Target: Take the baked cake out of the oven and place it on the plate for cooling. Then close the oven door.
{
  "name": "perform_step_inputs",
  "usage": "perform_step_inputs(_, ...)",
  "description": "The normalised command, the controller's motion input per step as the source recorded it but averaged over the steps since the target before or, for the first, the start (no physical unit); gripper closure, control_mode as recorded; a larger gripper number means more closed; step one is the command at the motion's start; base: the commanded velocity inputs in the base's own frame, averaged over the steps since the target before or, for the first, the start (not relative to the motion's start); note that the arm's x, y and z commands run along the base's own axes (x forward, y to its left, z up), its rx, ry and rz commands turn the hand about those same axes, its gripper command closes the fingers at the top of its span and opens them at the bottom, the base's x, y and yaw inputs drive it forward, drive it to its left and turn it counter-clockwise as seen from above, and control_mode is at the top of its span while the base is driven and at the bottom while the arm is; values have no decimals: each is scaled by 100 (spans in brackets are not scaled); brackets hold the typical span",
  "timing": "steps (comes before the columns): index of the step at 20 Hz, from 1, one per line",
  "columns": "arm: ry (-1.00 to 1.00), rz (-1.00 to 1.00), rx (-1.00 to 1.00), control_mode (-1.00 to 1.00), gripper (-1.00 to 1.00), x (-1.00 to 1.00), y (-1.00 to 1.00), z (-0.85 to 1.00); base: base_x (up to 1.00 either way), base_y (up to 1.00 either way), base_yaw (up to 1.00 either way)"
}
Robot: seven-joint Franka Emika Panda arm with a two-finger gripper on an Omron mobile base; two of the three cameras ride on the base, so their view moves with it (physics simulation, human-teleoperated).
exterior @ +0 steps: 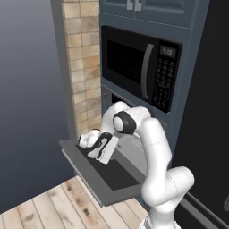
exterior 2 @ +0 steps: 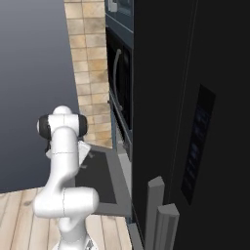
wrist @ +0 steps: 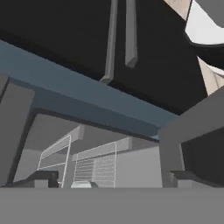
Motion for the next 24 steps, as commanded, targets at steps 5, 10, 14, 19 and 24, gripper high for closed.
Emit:
perform_step_inputs(5,6,1,0,-100,-100,75,-20,-41,0,0,0)
perform_step_inputs(10,1,1,0,-100,-100,72,-36,-37,0,0,0)
perform_step_inputs(14,1,3,0,-100,-100,52,-48,-41,0,0,0)
perform_step_inputs(19,-3,5,0,-100,-100,27,-50,-41,0,0,0)
perform_step_inputs(24,-8,6,0,-100,-100,11,-45,-32,0,0,0)
